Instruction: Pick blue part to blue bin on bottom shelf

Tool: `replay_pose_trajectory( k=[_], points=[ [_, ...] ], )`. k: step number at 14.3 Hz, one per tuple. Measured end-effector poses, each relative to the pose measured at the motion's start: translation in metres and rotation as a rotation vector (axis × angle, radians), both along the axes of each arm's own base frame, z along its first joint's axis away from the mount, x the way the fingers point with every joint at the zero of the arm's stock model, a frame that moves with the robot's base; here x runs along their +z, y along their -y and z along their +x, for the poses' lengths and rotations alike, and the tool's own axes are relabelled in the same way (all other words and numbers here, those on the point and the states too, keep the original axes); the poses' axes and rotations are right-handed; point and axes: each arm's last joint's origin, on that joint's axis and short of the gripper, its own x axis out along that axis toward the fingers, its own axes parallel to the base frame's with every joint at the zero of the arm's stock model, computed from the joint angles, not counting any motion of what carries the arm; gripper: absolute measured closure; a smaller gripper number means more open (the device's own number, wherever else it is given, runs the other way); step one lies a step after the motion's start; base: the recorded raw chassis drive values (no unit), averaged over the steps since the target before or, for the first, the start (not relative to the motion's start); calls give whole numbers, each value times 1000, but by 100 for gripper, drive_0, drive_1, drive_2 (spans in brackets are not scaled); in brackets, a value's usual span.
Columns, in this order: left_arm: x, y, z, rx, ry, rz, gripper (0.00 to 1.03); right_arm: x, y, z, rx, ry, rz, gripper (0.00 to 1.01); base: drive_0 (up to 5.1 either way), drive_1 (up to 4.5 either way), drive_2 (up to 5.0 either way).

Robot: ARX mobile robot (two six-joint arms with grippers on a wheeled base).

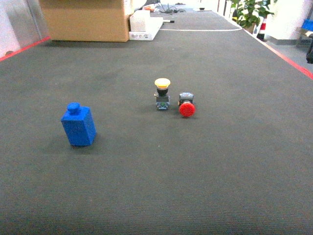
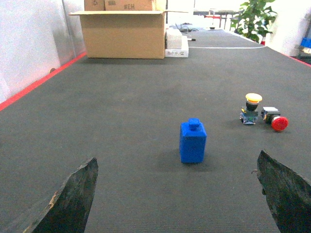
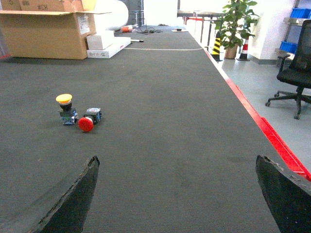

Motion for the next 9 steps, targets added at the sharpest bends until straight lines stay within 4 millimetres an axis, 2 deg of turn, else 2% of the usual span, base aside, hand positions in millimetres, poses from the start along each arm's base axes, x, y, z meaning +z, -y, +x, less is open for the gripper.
replay_pose_trajectory(
  k=[8, 9],
  points=[
    [0, 0, 0, 0, 0, 0, 5, 0, 0, 0, 0, 0, 0, 3, 0, 0, 0],
    [-3, 1, 0, 59, -106, -7, 5, 0, 0, 0, 0, 0, 0, 3, 0, 0, 0]
  ],
)
